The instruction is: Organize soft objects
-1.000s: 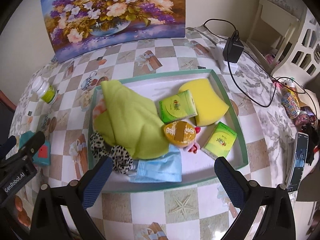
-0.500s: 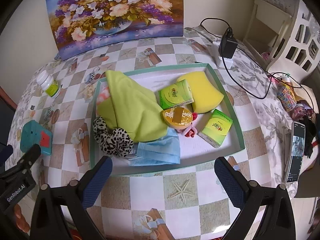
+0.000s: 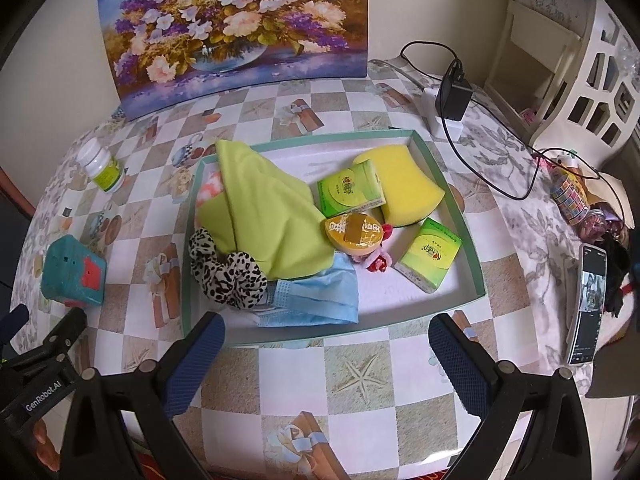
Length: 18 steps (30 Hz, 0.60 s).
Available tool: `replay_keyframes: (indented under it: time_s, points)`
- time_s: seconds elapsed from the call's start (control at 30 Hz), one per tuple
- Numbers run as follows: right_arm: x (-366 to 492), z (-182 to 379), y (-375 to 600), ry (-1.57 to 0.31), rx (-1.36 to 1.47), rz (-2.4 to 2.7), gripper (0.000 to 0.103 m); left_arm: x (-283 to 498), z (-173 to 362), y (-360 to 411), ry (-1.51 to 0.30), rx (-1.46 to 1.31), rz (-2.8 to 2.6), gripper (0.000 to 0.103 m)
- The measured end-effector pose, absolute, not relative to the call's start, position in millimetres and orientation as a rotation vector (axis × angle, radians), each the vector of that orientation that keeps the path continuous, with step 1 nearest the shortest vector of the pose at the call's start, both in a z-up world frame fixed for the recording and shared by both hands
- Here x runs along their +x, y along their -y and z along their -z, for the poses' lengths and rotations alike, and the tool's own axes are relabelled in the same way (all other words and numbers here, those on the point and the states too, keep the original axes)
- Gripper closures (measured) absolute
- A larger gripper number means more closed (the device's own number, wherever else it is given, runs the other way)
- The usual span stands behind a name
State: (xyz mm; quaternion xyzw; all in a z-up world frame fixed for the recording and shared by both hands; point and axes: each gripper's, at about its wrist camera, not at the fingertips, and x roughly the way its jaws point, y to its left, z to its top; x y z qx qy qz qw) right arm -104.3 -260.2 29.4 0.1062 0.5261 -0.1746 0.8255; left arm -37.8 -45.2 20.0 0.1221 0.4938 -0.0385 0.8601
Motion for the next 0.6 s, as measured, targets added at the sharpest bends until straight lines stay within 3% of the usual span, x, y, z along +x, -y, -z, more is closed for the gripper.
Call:
replay_keyframes:
  time_s: [0.6]
  points:
    - [-91.1, -18.4, 255.3, -1.136, 0.175, 0.366, 0.000, -29.2, -15.1, 44.2, -1.051, 0.238, 0.097, 0.000]
